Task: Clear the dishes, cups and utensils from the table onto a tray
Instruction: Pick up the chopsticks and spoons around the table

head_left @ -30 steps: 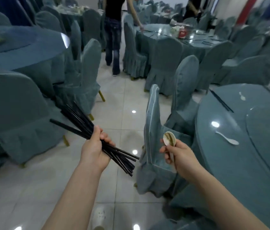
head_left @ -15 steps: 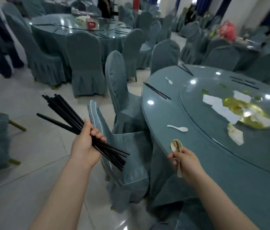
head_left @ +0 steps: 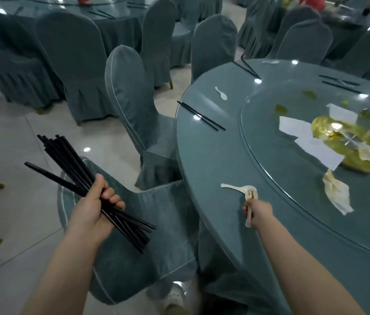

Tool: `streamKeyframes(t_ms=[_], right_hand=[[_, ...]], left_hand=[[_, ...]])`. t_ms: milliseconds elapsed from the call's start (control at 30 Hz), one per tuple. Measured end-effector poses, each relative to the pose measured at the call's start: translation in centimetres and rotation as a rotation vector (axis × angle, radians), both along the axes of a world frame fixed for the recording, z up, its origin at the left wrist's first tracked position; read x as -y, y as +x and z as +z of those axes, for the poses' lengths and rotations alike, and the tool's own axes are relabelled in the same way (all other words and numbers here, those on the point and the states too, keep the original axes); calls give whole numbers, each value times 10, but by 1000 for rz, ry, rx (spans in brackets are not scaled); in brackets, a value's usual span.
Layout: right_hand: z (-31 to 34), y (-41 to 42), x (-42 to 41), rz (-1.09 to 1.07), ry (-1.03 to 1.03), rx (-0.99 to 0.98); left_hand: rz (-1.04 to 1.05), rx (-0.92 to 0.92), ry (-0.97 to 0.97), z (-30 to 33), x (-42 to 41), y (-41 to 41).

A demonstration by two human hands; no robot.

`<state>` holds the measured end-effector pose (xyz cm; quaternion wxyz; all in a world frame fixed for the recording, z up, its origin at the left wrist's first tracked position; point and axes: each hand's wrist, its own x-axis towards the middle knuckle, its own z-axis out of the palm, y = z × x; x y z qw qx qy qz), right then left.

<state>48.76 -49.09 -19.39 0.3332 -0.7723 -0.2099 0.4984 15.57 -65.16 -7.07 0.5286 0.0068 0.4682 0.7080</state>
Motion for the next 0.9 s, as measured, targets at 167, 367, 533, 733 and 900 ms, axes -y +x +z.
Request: streamKeyframes(t_ms=[167,367,533,733,900], right_hand=[[-19,-14,-48,-159,-67,6],[-21,-23,-72,109,13,336],[-6,-65,-70,205,230,150],[22,-111,-39,-4,291,-462],[54,-156,14,-71,301,-668]], left_hand=[[19,-5,-22,-10,-30,-6],[-1,2,-18,-13,-45,-12],[13,27,17,-3,-39,-21],[-3,46,106,14,-8,-53],[-41,29,157,27,39,-101]])
